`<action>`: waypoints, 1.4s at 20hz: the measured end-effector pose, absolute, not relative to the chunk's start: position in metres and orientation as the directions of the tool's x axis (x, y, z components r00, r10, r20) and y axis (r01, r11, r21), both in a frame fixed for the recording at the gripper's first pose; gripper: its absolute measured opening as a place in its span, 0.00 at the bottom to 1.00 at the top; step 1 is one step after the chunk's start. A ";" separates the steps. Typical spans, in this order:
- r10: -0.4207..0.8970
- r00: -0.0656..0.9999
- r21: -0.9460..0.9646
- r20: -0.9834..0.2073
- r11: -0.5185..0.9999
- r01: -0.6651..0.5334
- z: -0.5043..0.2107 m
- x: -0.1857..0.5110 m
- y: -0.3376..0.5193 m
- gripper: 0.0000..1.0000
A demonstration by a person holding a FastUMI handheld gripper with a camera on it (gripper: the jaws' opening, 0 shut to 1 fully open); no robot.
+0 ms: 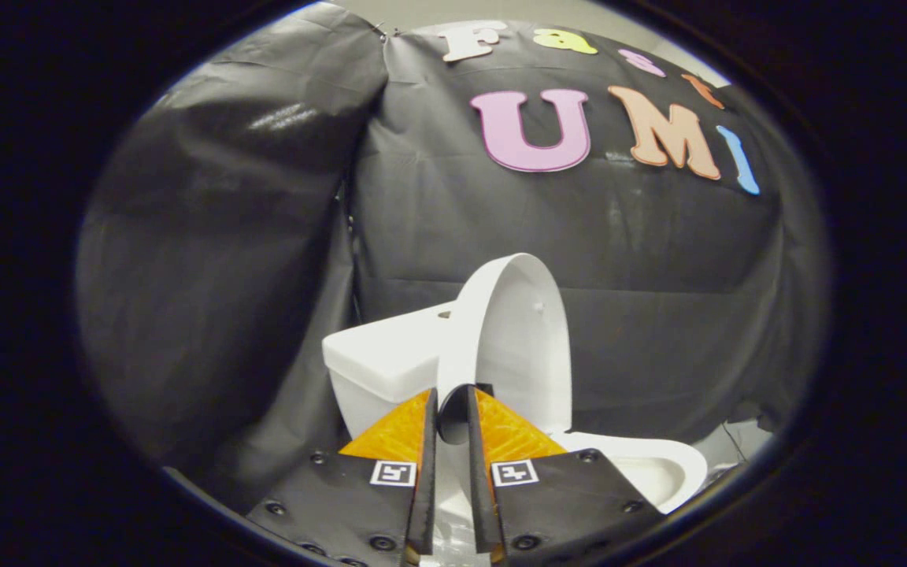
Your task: Open the toilet lid.
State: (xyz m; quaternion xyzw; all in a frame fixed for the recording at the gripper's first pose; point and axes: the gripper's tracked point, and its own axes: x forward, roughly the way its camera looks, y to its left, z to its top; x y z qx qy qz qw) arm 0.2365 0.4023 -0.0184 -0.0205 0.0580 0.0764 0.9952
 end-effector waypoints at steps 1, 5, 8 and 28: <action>0.155 0.982 -0.037 -0.109 0.986 -0.160 -0.015 0.233 0.401 0.42; 0.194 0.979 -0.057 -0.067 0.979 -0.198 0.006 0.221 0.391 0.59; 0.182 0.983 -0.072 -0.034 0.980 -0.184 0.022 0.216 0.363 0.63; -0.075 0.991 -0.062 -0.111 0.996 0.068 -0.013 0.125 0.058 0.62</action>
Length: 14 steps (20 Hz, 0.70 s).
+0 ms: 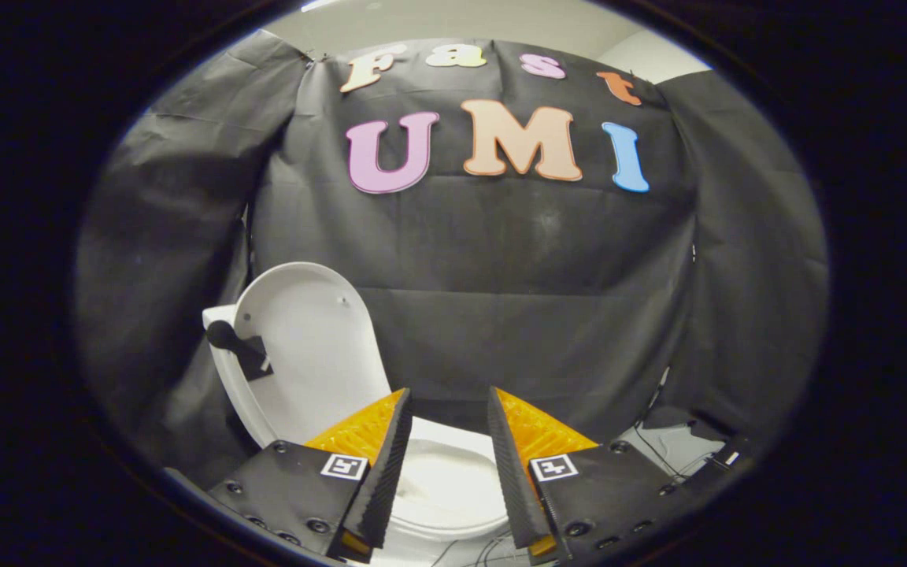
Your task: Open the toilet lid.
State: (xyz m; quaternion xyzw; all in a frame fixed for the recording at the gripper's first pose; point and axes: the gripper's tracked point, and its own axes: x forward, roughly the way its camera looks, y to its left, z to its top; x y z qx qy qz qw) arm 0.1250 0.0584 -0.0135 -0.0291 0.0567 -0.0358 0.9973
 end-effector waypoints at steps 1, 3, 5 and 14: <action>-0.075 0.990 -0.067 -0.123 0.996 0.067 -0.018 0.120 0.050 0.62; -0.066 0.988 -0.078 -0.139 0.995 0.056 -0.025 0.113 0.036 0.61; -0.051 0.986 -0.095 -0.160 0.995 0.036 -0.033 0.106 0.025 0.61; -0.053 0.984 -0.071 -0.171 0.997 0.041 -0.040 0.089 -0.014 0.61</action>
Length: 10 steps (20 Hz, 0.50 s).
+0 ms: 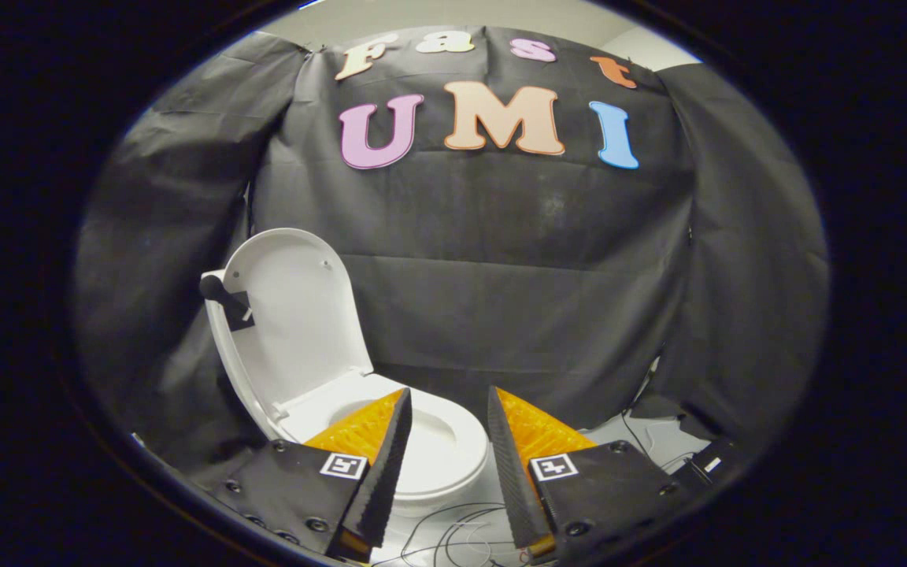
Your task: Open the toilet lid.
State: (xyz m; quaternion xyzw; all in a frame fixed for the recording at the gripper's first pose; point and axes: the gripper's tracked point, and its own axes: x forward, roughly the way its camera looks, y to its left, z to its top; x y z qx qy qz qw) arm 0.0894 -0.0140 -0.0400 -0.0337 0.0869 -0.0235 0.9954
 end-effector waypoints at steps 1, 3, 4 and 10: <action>-0.056 0.985 -0.055 -0.165 0.997 0.048 -0.038 0.088 -0.016 0.61; -0.056 0.985 -0.030 -0.161 0.998 0.052 -0.037 0.086 -0.018 0.61; -0.044 0.987 -0.026 -0.153 0.999 0.040 -0.034 0.084 -0.013 0.61; -0.009 0.994 -0.023 -0.104 1.000 0.006 -0.015 0.082 -0.005 0.61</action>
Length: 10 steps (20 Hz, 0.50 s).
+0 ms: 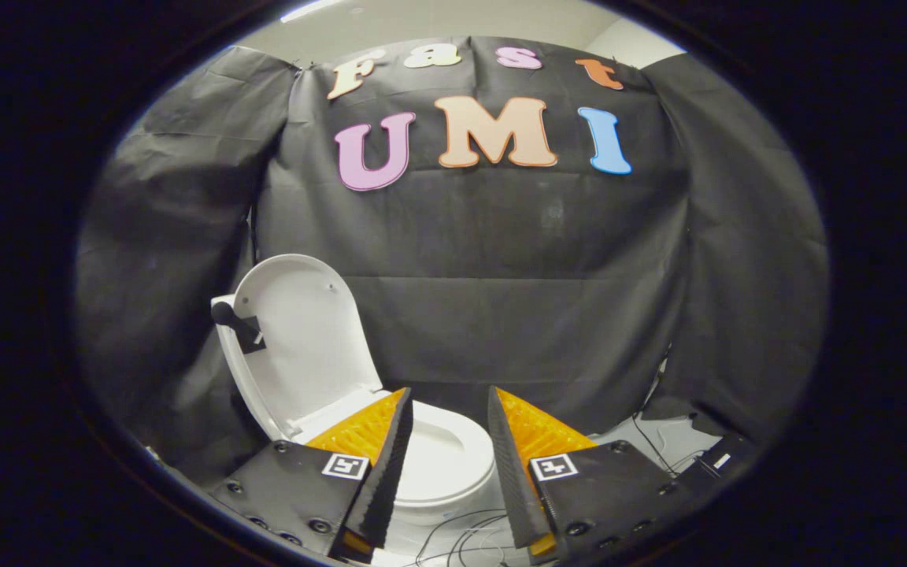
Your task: Open the toilet lid.
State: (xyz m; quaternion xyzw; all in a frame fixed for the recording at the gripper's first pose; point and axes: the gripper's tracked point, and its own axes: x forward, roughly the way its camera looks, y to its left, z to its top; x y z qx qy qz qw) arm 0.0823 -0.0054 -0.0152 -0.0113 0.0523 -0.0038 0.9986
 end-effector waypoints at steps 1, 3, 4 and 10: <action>-0.008 0.996 -0.026 -0.093 1.000 0.006 -0.013 0.081 -0.005 0.61; -0.013 0.996 -0.020 -0.086 1.000 0.012 -0.015 0.081 -0.004 0.61; -0.030 0.992 -0.028 -0.123 0.999 0.027 -0.025 0.080 -0.007 0.61; 0.010 0.985 0.006 -0.172 1.000 -0.010 -0.032 0.053 0.000 0.61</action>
